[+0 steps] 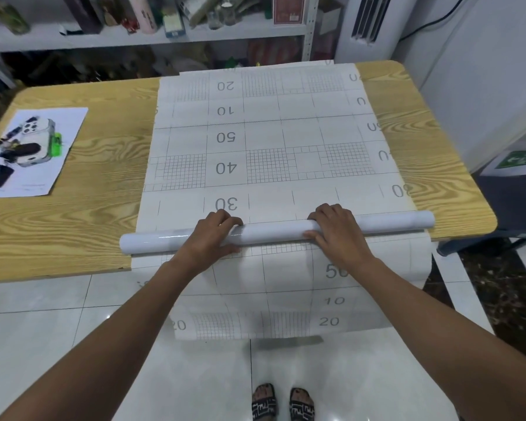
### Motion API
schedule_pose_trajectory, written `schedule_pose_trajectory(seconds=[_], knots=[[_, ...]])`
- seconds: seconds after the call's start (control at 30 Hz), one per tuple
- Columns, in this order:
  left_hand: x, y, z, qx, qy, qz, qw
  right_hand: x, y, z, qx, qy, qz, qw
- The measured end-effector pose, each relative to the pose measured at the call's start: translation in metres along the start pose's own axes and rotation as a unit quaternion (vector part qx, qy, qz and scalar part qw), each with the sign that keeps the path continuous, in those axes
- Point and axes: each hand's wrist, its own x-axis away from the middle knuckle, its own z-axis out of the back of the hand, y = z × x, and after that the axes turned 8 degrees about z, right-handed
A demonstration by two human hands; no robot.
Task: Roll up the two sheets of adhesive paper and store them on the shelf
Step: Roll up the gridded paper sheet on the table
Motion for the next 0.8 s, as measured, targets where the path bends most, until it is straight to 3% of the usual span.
schedule_pose_trajectory(seconds=[0.57, 0.8], knots=[[-0.0021, 0.0010, -0.0041, -0.011, 0.018, -0.001, 1.000, 0.0010, -0.0039, 0.0005, -0.025, 0.003, -0.027, 0.999], [0.0007, -0.0012, -0.0047, -0.012, 0.023, -0.004, 1.000, 0.0061, 0.0038, -0.0007, 0.003, 0.036, 0.023, 0.999]])
